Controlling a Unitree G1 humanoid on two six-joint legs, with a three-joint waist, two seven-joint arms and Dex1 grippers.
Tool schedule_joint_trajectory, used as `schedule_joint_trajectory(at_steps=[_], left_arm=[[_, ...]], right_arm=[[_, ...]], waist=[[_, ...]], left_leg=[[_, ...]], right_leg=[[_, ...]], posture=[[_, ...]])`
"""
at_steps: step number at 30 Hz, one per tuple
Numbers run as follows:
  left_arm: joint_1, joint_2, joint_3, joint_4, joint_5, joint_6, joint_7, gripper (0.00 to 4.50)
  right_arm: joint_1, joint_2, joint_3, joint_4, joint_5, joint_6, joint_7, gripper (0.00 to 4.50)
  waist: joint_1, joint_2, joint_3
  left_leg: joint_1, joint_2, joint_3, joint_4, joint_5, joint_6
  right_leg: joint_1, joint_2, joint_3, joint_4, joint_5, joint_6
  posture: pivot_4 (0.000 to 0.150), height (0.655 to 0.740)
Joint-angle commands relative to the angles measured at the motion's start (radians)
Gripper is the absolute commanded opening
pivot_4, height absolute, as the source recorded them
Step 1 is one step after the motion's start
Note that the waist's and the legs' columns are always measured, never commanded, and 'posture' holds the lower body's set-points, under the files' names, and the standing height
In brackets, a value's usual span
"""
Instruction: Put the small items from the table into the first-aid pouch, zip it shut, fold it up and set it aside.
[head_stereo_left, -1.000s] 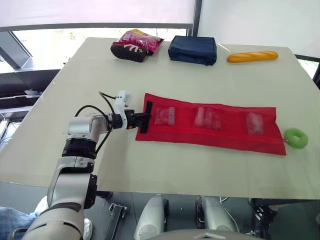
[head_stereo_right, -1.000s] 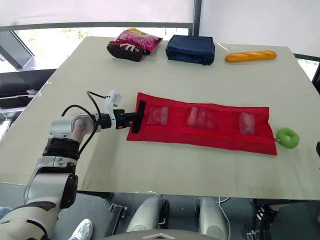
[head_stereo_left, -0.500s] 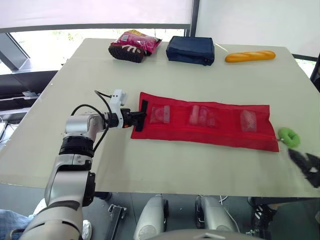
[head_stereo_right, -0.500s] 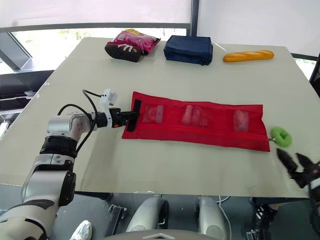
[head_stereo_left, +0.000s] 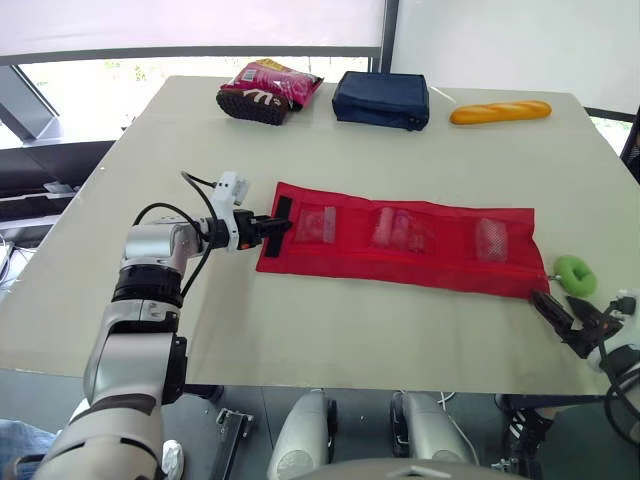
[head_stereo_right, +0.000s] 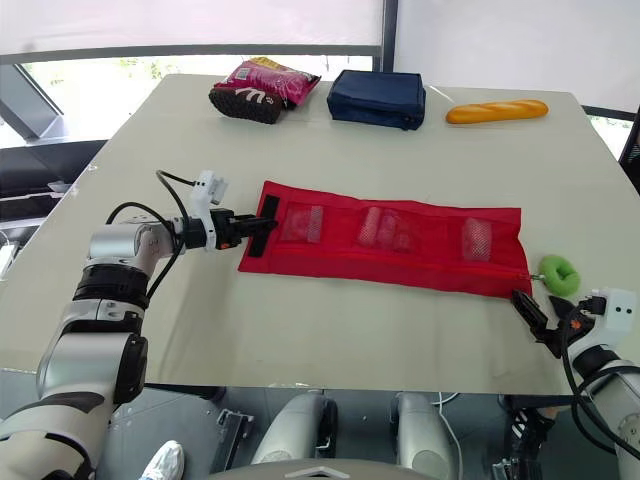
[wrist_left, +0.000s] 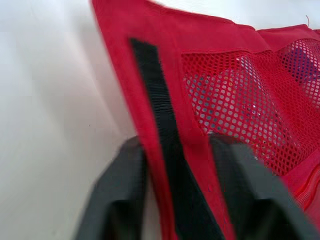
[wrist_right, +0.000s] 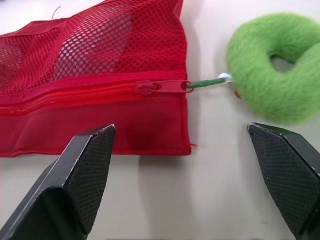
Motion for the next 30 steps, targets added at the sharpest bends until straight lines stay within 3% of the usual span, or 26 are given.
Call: schedule_joint_trajectory(at_steps=[1,2,6,9,12,16,18,21,30], left_arm=[[-0.024,0.036,0.003,-0.01,0.029,-0.05,-0.014,4.16],[-0.023,0.041,-0.002,-0.013,0.037,-0.063,-0.021,4.46],[-0.009,0.073,-0.008,-0.07,0.044,-0.126,-0.094,4.46],[0.025,0.106,0.012,-0.198,-0.005,-0.216,-0.225,4.46],[0.064,0.12,0.035,-0.353,-0.081,-0.238,-0.335,4.5],[0.094,0.106,0.024,-0.551,-0.166,-0.16,-0.355,4.5],[0.106,0.09,0.017,-0.662,-0.222,-0.118,-0.355,4.5],[0.093,0.057,0.025,-0.766,-0.297,-0.064,-0.323,4.5],[0.043,0.051,0.015,-0.891,-0.376,-0.024,-0.279,4.5]], right_arm=[[-0.017,0.005,0.01,-0.002,0.008,0.009,0.011,4.5],[-0.022,0.006,0.012,0.001,0.008,0.011,0.012,4.5],[-0.046,0.014,0.025,0.006,0.014,0.023,0.013,4.5],[-0.058,0.024,0.035,0.003,0.022,0.034,0.016,4.5],[-0.069,0.039,0.032,0.002,0.04,0.043,0.012,3.8],[-0.097,0.084,-0.003,0.0,0.108,0.067,-0.021,1.87],[-0.111,0.102,-0.03,-0.006,0.145,0.071,-0.052,1.39],[-0.116,0.109,-0.083,-0.023,0.211,0.078,-0.09,0.17],[0.012,-0.012,-0.271,-0.119,0.403,0.122,-0.094,0.05]], waist=[[-0.002,0.0,0.0],[-0.002,0.0,0.0],[-0.008,0.0,0.0],[-0.009,-0.001,0.0],[-0.008,-0.001,0.0],[-0.008,0.0,0.0],[-0.009,0.0,0.0],[-0.008,0.0,0.001],[0.0,0.001,0.001]], left_leg=[[0.0,0.0,0.0,0.0,0.0,0.0],[0.0,0.0,0.0,0.0,0.0,0.0],[0.0,0.0,0.0,0.0,0.0,0.0],[0.0,0.001,0.0,0.0,0.0,0.0],[0.0,0.001,0.0,0.0,0.0,0.0],[0.0,0.001,0.0,0.0,0.0,0.0],[0.0,0.001,0.0,0.0,0.0,0.0],[0.0,0.001,0.0,0.0,0.0,0.0],[0.0,-0.001,0.0,0.0,0.0,0.0]], right_leg=[[0.0,0.0,0.0,0.0,0.0,0.0],[0.0,0.0,0.0,0.0,0.0,0.0],[0.0,0.0,0.0,0.0,0.0,0.0],[0.0,0.0,0.0,0.0,0.001,-0.002],[0.0,-0.001,0.0,0.0,0.001,-0.003],[0.0,-0.001,0.0,0.0,0.001,-0.003],[0.0,0.0,0.0,0.0,0.001,-0.003],[0.0,0.0,0.0,0.0,0.001,-0.002],[0.001,0.001,0.001,0.0,0.0,0.002]], posture=[[0.15,0.7164],[0.15,0.7164],[0.15,0.7164],[0.15,0.7164],[0.15,0.7164],[0.15,0.7164],[0.15,0.7164],[0.15,0.7164],[0.15,0.7164]])
